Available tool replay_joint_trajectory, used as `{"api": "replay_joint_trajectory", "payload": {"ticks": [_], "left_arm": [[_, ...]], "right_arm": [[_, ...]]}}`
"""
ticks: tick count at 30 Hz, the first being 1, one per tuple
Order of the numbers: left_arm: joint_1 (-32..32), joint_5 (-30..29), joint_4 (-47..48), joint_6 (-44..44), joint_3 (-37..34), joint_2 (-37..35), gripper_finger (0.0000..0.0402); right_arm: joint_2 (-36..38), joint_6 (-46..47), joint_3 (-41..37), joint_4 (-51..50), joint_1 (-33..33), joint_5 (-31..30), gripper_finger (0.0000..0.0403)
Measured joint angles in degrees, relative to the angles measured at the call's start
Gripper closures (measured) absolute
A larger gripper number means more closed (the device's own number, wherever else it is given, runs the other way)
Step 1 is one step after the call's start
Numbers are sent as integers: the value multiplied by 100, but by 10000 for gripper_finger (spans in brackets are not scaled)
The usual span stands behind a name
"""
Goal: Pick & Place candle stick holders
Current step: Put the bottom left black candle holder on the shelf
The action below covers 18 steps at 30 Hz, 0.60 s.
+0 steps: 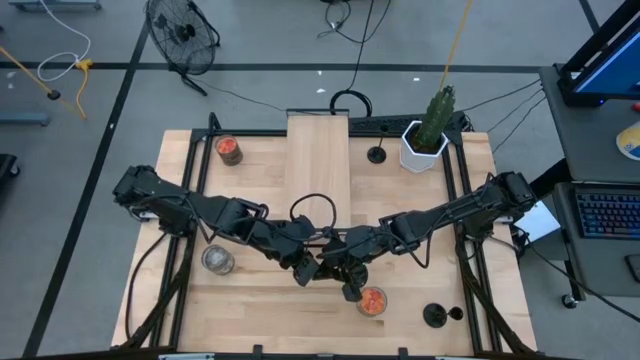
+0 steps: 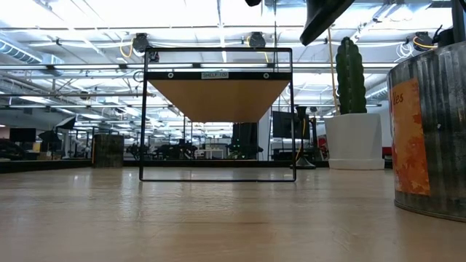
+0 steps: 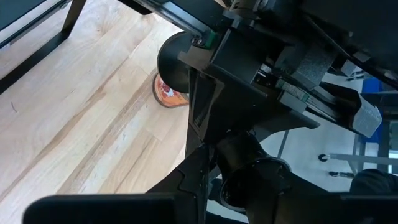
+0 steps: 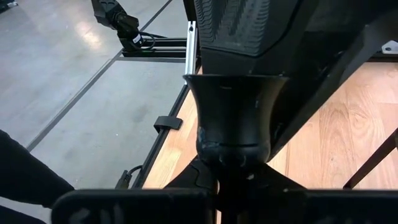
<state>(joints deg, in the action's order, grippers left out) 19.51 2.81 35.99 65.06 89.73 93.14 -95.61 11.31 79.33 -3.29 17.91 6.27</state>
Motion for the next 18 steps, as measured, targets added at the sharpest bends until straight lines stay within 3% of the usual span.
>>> {"api": "replay_joint_trajectory", "payload": {"ticks": [4, 13, 18], "left_arm": [[0, -5, 21, 117, 0, 0, 300], [-39, -27, 90, -13, -9, -53, 208], [-52, -43, 89, -156, -11, -336, 181]], "right_arm": [[0, 0, 0, 0, 0, 1, 394], [10, -2, 0, 6, 2, 9, 394], [22, 2, -39, 52, 0, -20, 395]]}}
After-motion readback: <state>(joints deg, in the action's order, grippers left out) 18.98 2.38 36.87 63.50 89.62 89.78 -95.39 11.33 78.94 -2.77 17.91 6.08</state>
